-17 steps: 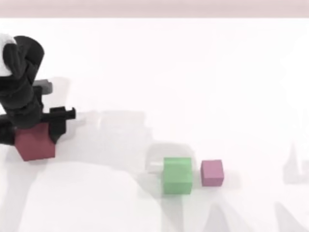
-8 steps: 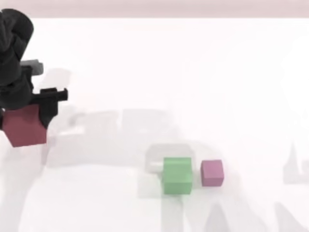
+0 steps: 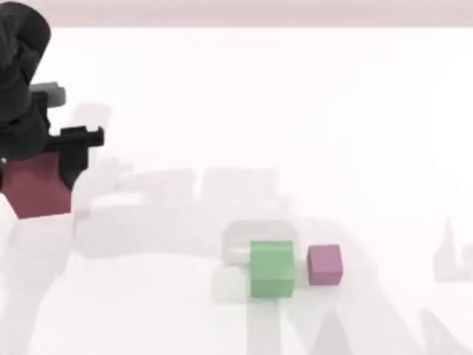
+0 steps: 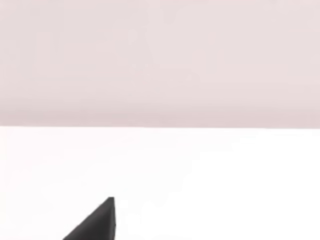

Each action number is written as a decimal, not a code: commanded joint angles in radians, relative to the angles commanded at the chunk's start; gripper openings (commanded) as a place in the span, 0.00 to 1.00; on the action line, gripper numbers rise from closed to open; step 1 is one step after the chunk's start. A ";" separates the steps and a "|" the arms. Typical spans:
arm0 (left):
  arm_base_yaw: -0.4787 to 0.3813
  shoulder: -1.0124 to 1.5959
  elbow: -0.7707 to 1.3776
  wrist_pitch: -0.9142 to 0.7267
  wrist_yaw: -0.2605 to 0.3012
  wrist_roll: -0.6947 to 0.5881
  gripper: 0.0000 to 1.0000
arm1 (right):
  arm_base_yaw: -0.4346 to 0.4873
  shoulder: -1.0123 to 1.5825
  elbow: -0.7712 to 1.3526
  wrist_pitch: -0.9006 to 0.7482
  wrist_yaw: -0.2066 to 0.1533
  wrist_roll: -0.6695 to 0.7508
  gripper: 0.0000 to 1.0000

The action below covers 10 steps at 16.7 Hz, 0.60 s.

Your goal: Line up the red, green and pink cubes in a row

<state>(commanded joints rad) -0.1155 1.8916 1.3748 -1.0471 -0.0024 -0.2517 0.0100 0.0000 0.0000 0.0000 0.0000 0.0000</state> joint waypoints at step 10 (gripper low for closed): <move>-0.451 -0.041 0.008 -0.060 -0.003 -0.332 0.00 | 0.000 0.000 0.000 0.000 0.000 0.000 1.00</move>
<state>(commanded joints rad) -0.5663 1.8508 1.3830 -1.1075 -0.0051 -0.5837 0.0100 0.0000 0.0000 0.0000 0.0000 0.0000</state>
